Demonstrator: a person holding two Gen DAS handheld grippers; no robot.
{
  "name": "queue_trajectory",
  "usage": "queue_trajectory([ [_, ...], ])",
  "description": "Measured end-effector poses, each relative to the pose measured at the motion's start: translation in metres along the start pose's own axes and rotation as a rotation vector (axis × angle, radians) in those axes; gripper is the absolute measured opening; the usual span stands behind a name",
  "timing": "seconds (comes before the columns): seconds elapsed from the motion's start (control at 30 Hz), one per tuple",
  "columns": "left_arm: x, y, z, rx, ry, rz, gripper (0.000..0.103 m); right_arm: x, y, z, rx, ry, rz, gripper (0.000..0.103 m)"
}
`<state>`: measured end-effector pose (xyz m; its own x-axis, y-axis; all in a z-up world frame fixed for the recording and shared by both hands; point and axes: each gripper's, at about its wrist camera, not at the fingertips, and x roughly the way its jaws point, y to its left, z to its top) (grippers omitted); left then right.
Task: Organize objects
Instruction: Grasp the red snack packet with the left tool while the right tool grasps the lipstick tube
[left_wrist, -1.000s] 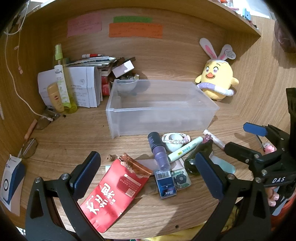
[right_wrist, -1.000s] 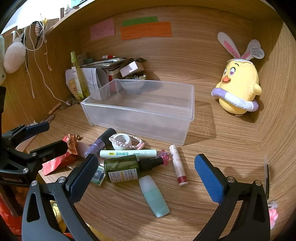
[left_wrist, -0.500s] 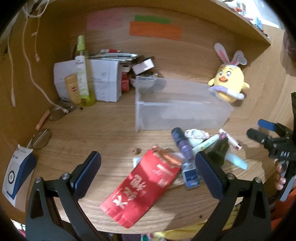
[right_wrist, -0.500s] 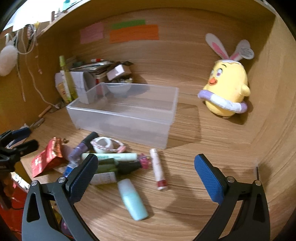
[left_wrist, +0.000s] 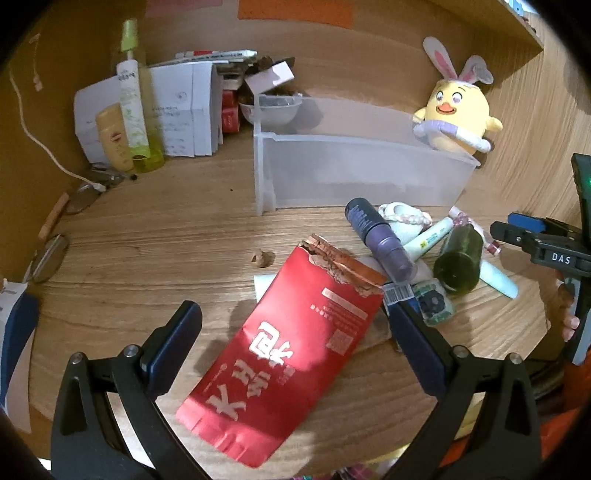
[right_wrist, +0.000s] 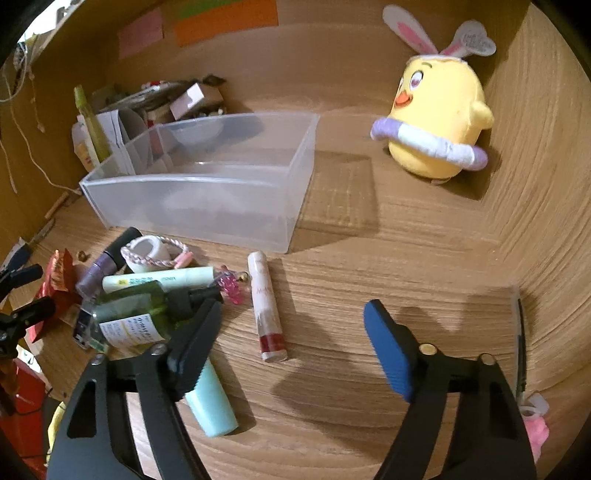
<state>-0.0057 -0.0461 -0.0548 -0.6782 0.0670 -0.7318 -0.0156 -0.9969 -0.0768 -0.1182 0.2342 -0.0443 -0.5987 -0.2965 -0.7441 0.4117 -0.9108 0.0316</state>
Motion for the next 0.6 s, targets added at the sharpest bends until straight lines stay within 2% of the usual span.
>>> queue_trajectory([
  [0.1, 0.005, 0.001, 0.001, 0.003, 0.002, -0.003, 0.103, 0.008, 0.002, 0.002, -0.008, 0.017, 0.003, 0.063],
  [0.13, 0.005, 0.002, 0.002, 0.002, 0.002, -0.003, 0.1, 0.01, 0.003, 0.003, -0.013, 0.023, 0.004, 0.06],
  [0.17, 0.006, 0.002, 0.003, 0.003, 0.0, -0.007, 0.091, 0.013, 0.004, 0.004, -0.02, 0.03, 0.006, 0.055],
  [0.23, 0.01, 0.003, 0.004, 0.004, 0.013, -0.03, 0.082, 0.018, 0.007, 0.005, -0.032, 0.043, 0.016, 0.049],
  [0.3, 0.012, 0.003, 0.005, 0.002, 0.014, -0.033, 0.078, 0.022, 0.01, 0.007, -0.04, 0.054, 0.026, 0.045],
  [0.43, 0.015, 0.005, 0.006, -0.001, 0.014, -0.028, 0.06, 0.029, 0.012, 0.009, -0.05, 0.068, 0.032, 0.033],
  [0.6, 0.013, 0.01, 0.007, -0.025, 0.003, -0.026, 0.057, 0.031, 0.011, 0.01, -0.045, 0.07, 0.039, 0.017],
])
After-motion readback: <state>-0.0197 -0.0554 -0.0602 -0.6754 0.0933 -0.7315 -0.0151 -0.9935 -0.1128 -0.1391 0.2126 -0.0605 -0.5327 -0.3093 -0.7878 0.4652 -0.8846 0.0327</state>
